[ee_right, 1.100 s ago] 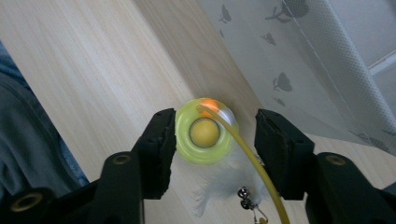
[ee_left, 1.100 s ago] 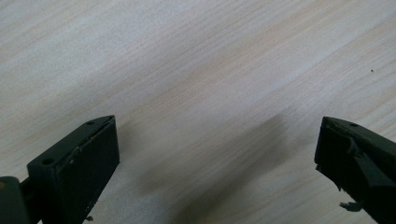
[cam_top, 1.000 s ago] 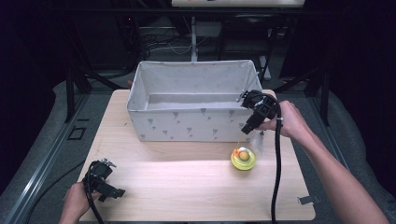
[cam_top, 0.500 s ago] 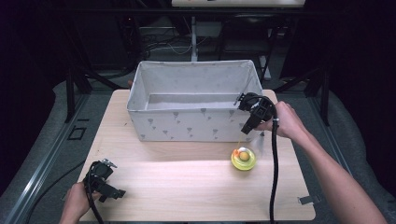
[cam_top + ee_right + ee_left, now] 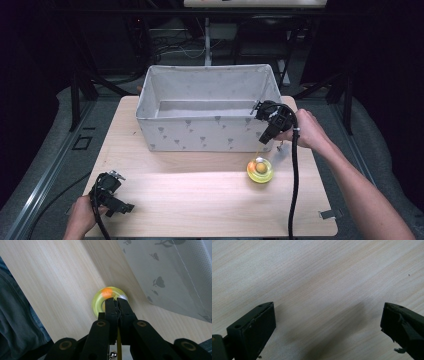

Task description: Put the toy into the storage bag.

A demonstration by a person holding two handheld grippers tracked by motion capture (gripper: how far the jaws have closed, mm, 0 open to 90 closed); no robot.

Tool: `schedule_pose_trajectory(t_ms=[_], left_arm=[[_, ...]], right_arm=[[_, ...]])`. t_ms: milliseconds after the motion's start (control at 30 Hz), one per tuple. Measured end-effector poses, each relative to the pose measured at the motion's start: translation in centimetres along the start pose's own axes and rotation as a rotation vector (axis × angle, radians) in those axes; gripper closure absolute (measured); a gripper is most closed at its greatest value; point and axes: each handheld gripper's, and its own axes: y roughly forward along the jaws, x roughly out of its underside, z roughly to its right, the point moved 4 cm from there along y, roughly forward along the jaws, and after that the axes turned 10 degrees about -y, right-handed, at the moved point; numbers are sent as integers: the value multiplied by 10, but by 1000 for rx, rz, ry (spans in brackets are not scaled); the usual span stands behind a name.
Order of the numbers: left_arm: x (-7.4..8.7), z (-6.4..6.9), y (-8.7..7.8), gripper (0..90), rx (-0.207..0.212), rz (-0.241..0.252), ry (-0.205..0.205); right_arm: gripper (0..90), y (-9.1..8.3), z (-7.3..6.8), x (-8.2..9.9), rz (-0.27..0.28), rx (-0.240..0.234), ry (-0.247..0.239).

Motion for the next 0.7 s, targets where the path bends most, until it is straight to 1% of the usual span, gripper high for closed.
schedule_pose_trajectory(t_ms=[100, 167, 200, 233, 267, 333, 467, 567, 600, 667, 700], left_arm=[[0, 0, 0, 2, 1, -1, 3], [0, 1, 0, 2, 1, 1, 4], [-1, 1, 0, 2, -1, 6, 0], [-1, 1, -1, 2, -2, 11, 0], [-1, 1, -1, 2, -3, 15, 2], [-2, 1, -2, 2, -4, 22, 1], [-2, 2, -2, 2, -7, 21, 8], [-2, 2, -3, 2, -6, 24, 5], [-2, 1, -3, 2, -7, 26, 6], [-2, 1, -3, 2, -6, 24, 6], [-2, 1, -2, 2, -7, 23, 9]], right_arm=[[884, -3, -2, 0, 4, 11, -8], [884, -5, -3, 0, 11, 9, -8], [884, -10, -4, -1, 28, 3, -13], [884, -12, -4, -2, 32, 1, -14], [884, -14, -5, -3, 43, 6, -12], [884, -17, -5, -4, 45, 9, -17], [884, -30, -7, -10, 55, 26, -28], [884, -35, -8, -11, 56, 30, -33], [884, -40, -9, -13, 54, 41, -40], [884, -42, -10, -13, 56, 46, -40], [884, -47, -11, -14, 63, 47, -45]])
